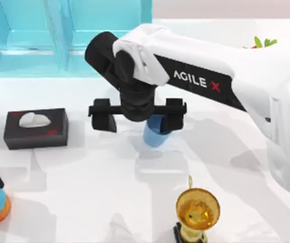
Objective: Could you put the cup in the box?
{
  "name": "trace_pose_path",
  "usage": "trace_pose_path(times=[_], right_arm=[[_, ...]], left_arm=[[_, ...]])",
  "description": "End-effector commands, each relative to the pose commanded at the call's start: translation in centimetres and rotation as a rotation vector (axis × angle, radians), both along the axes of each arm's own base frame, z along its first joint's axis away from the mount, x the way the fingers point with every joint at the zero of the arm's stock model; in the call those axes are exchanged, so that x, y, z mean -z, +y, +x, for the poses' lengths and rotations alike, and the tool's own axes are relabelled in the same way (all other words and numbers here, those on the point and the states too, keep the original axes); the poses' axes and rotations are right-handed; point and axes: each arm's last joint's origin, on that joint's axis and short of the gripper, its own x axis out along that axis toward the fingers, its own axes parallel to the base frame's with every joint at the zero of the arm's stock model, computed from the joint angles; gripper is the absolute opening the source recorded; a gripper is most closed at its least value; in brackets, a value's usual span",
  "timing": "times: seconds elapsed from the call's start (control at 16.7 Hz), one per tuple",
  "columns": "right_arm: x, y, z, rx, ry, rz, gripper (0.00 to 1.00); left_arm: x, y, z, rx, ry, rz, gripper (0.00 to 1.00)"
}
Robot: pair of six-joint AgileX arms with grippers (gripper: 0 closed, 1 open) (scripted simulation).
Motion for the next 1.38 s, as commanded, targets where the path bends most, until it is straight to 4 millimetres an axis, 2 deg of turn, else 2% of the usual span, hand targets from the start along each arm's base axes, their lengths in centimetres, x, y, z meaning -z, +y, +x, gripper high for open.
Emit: trace_pose_path(times=[0.66, 1.26, 1.38], right_arm=[[0.0, 0.0, 0.0, 0.000, 0.000, 0.000, 0.02], [-0.1, 0.0, -0.1, -0.004, 0.000, -0.001, 0.00], [-1.0, -1.4, 0.6, -0.005, 0.005, -0.001, 0.00]], left_arm=[[0.0, 0.0, 0.0, 0.000, 0.000, 0.000, 1.00], [0.0, 0.0, 0.0, 0.000, 0.000, 0.000, 1.00], [0.0, 0.0, 0.0, 0.000, 0.000, 0.000, 1.00]])
